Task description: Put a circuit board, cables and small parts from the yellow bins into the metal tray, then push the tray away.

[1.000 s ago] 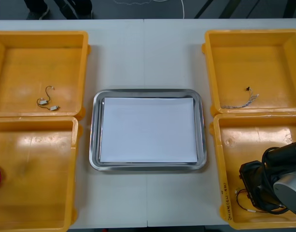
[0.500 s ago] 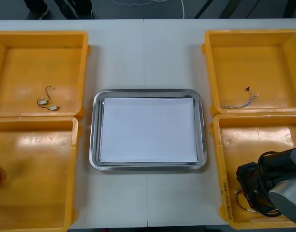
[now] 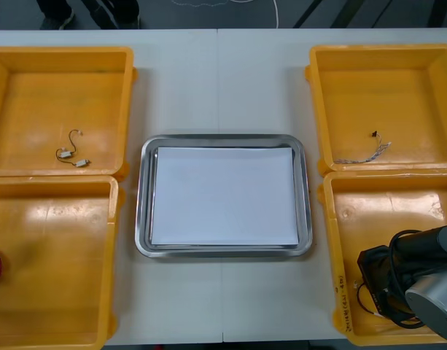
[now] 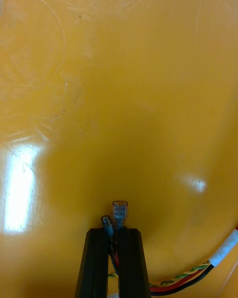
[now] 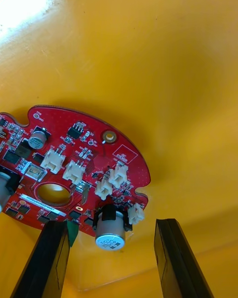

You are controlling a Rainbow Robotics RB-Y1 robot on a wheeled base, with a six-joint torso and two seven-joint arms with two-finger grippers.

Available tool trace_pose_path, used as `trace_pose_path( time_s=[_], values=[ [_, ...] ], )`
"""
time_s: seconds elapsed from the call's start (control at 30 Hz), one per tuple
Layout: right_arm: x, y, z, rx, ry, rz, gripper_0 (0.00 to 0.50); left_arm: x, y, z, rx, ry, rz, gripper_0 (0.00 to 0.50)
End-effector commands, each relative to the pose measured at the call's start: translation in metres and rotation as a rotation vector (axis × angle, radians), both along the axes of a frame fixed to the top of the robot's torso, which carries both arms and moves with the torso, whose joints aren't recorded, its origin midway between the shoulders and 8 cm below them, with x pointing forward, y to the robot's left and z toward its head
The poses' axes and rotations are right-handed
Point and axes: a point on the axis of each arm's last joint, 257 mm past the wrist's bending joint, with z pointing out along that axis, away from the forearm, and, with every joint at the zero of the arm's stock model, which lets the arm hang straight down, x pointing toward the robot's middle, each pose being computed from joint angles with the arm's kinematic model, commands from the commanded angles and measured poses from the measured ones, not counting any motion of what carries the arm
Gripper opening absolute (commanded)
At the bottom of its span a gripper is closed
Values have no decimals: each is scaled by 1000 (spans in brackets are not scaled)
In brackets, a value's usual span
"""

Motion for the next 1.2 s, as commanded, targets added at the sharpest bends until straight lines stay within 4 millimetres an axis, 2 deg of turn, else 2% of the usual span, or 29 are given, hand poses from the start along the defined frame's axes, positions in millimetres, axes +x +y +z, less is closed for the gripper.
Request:
trace_pose_path(
  time_s=[0.03, 0.3, 0.33, 0.4, 0.43, 0.47, 0.53, 0.83, 0.93, 1.2],
  values=[
    [1, -6, 5, 5, -20, -29, 0, -12, -5, -15, 6, 16, -35, 500],
    [23, -24, 31, -8, -58, 3, 0, -11, -5, -16, 9, 16, -37, 491],
    [25, -24, 33, -6, -61, 1, 0, -11, -5, -16, 9, 16, -37, 456],
    [29, -26, 37, -10, -70, 5, 0, -10, -6, -15, 7, 15, -37, 222],
    [30, -25, 38, -11, -72, 7, 0, -11, -5, -16, 9, 16, -37, 150],
    [33, -26, 41, -18, -73, 13, 0, -10, -6, -15, 7, 15, -37, 45],
    [35, -26, 44, -24, -73, 19, 0, -10, -5, -15, 10, 15, -37, 11],
    [65, -24, 78, -67, -118, 79, 0, -10, -5, -14, 11, 17, -38, 0],
    [74, -25, 84, -77, -128, 94, 0, -9, -6, -8, 1, 24, -39, 0],
    [96, -45, 76, -137, -116, 150, 0, -2, -20, 19, -20, -9, -18, 0]
  ],
)
